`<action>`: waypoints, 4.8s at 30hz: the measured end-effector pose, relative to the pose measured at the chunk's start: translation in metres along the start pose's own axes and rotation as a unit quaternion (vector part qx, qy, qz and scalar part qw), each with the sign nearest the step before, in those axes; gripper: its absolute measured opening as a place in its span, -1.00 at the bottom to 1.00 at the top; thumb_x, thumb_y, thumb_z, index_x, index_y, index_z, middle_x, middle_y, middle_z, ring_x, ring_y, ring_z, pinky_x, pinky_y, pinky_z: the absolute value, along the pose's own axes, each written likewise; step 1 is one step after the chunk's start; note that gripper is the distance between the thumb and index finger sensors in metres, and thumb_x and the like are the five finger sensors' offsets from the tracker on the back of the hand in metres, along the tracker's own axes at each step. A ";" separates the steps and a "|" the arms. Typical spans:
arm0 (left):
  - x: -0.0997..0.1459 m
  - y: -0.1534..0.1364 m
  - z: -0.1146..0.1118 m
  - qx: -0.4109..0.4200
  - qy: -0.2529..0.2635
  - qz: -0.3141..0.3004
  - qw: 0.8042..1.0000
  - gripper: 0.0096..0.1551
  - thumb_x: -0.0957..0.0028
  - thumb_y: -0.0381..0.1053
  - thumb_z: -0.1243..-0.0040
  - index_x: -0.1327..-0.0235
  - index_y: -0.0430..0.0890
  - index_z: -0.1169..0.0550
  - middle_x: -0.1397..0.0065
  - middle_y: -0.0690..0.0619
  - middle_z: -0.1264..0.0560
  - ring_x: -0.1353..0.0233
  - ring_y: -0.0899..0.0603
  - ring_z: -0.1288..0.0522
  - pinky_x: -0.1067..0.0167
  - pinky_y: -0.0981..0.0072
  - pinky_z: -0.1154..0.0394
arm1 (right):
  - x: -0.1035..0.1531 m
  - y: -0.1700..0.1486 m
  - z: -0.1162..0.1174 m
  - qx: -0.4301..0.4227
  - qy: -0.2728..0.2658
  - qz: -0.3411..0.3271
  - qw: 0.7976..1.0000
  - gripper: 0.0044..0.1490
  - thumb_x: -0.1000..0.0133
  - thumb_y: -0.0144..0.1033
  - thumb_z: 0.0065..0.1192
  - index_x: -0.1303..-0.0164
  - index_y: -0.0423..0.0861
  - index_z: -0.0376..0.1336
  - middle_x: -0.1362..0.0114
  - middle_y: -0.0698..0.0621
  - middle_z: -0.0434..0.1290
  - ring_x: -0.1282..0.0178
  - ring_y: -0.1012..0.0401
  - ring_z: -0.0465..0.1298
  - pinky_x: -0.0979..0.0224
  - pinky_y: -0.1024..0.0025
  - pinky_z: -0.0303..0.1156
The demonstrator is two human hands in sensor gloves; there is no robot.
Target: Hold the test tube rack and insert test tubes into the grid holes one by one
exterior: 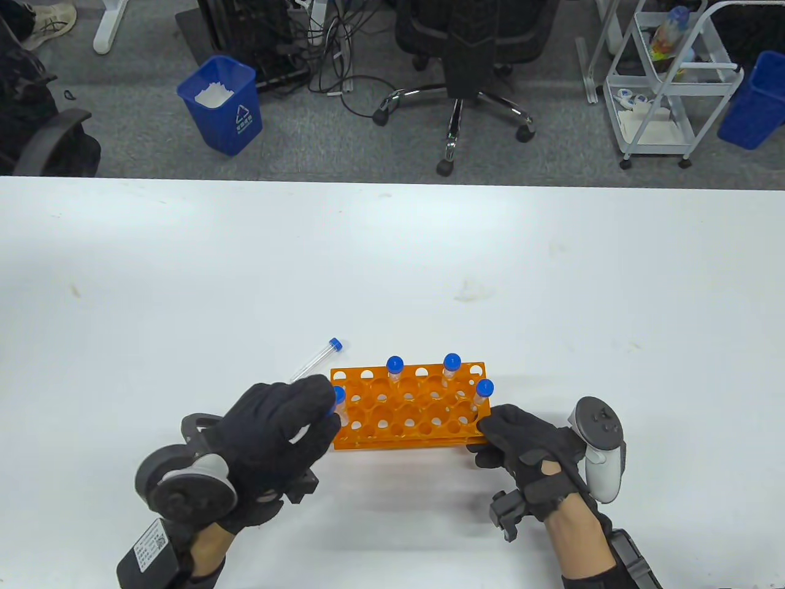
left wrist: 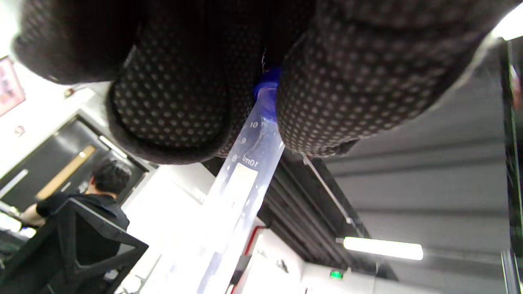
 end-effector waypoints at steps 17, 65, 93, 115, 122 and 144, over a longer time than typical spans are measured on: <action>0.015 0.034 -0.054 -0.207 -0.050 -0.072 0.974 -0.47 0.46 0.06 -0.75 0.20 -0.03 -0.76 0.21 -0.07 -0.85 0.75 -0.01 -0.78 0.66 0.24 -0.72 | 0.000 0.000 0.001 -0.004 0.001 -0.006 1.000 -0.49 0.00 -0.20 0.28 0.05 -0.30 0.43 -0.40 -0.64 0.28 -0.13 -0.43 0.50 -0.03 -0.31 0.56; -0.078 -0.141 -0.112 -0.266 -0.294 0.182 0.900 -0.48 0.20 0.11 -0.46 -0.08 0.11 -0.69 -0.23 -0.06 -0.65 -0.05 -0.23 -0.76 -0.01 -0.03 -0.64 | 0.000 -0.002 -0.020 -0.025 -0.026 0.006 0.999 -0.49 0.01 -0.20 0.29 0.05 -0.31 0.43 -0.39 -0.66 0.29 -0.12 -0.44 0.51 -0.02 -0.31 0.57; -0.024 -0.191 -0.206 -0.265 -0.450 0.209 0.827 -0.27 0.27 0.11 -0.58 -0.24 0.01 -0.60 -0.07 -0.15 -0.70 0.10 -0.22 -0.74 0.09 0.01 -0.64 | 0.000 -0.005 -0.026 -0.023 -0.037 0.011 0.999 -0.49 0.01 -0.20 0.29 0.05 -0.31 0.43 -0.40 -0.65 0.28 -0.13 -0.44 0.50 -0.02 -0.31 0.57; -0.063 -0.142 -0.027 -0.212 -0.171 0.281 0.920 -0.36 0.31 0.09 -0.59 -0.12 0.15 -0.64 -0.04 -0.20 -0.71 0.14 -0.21 -0.76 0.12 0.03 -0.66 | -0.002 -0.008 -0.028 -0.034 -0.038 0.025 0.998 -0.49 0.01 -0.20 0.28 0.05 -0.31 0.43 -0.40 -0.65 0.28 -0.13 -0.44 0.50 -0.02 -0.30 0.57; -0.081 -0.070 0.022 -0.176 -0.047 0.247 0.952 -0.35 0.33 0.10 -0.61 -0.09 0.04 -0.66 0.02 -0.27 -0.74 0.27 -0.16 -0.78 0.24 0.09 -0.69 | -0.002 -0.008 -0.026 -0.036 -0.034 0.025 0.998 -0.49 0.00 -0.20 0.28 0.05 -0.30 0.43 -0.40 -0.65 0.28 -0.13 -0.44 0.50 -0.03 -0.30 0.57; -0.031 0.108 -0.098 -0.210 0.041 0.060 0.975 -0.45 0.51 0.12 -0.77 0.24 -0.05 -0.81 0.24 -0.03 -0.87 0.83 0.07 -0.71 0.78 0.31 -0.69 | -0.003 -0.009 -0.018 -0.028 -0.020 0.020 0.999 -0.48 0.00 -0.19 0.28 0.04 -0.30 0.43 -0.40 -0.65 0.28 -0.13 -0.44 0.50 -0.02 -0.30 0.57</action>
Point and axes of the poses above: the tracker on the back of each hand, its own y axis roughly to the thumb side, its own x axis roughly from the fingertips to the wrist, z = x × y, the point moved 2 cm from there along -x, roughly from the wrist to the fingertips
